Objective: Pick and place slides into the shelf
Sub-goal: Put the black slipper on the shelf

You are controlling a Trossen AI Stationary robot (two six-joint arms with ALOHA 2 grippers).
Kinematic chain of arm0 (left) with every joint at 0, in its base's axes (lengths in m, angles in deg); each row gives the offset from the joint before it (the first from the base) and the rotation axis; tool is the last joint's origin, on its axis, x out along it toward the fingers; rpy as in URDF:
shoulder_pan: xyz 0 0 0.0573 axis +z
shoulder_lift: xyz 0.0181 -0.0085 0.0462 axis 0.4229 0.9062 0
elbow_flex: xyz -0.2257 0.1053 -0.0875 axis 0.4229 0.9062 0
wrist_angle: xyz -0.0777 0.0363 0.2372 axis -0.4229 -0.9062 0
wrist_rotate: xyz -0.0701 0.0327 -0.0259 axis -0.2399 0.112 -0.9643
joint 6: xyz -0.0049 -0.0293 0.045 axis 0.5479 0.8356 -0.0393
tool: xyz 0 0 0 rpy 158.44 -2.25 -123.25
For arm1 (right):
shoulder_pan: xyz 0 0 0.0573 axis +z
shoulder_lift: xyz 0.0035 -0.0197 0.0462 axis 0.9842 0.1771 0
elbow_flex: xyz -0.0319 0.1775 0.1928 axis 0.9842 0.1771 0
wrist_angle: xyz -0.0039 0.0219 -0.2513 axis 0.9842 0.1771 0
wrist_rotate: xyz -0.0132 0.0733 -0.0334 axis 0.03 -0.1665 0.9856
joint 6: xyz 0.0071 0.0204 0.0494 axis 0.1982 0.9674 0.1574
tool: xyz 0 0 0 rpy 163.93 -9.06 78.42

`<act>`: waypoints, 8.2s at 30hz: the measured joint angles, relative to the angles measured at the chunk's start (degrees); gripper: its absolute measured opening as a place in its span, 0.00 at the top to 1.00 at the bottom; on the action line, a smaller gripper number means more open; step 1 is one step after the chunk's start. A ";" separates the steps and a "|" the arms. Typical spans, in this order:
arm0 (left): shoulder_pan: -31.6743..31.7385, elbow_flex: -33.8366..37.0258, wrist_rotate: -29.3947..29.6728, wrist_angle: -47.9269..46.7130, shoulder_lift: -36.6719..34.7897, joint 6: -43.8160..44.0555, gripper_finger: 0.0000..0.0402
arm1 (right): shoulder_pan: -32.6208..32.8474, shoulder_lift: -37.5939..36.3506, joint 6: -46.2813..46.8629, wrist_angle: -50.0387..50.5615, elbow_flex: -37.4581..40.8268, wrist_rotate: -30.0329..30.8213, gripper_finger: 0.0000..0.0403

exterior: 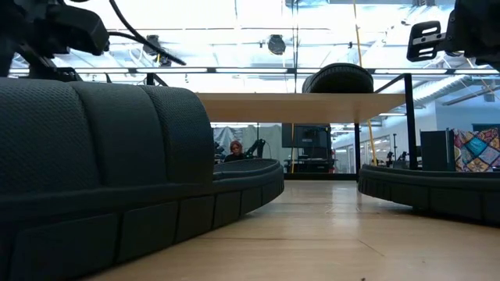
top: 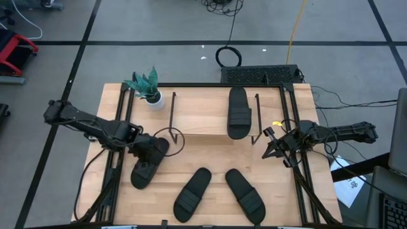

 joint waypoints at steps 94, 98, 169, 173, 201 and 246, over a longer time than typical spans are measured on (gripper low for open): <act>36.61 -87.26 -27.79 -34.23 53.97 -54.80 1.00 | -0.01 1.54 3.85 -6.46 -0.01 0.13 1.00; 36.59 -86.06 -27.17 -33.97 54.96 -54.32 1.00 | -0.01 1.55 3.87 -6.64 -0.02 0.13 1.00; 25.85 -85.92 21.58 -26.90 56.50 -56.51 0.21 | -0.01 1.55 4.96 -6.88 -0.01 0.13 1.00; 23.45 -86.85 26.67 -27.07 56.52 -58.58 0.20 | -0.01 1.55 4.96 -6.88 -0.02 0.13 1.00; 16.38 -75.88 27.09 -34.33 49.89 -28.71 0.99 | 0.01 2.14 5.35 -7.64 0.01 0.13 1.00; 10.94 -62.14 30.74 -31.69 48.19 -28.67 1.00 | -0.01 2.14 5.38 -7.68 0.00 0.37 1.00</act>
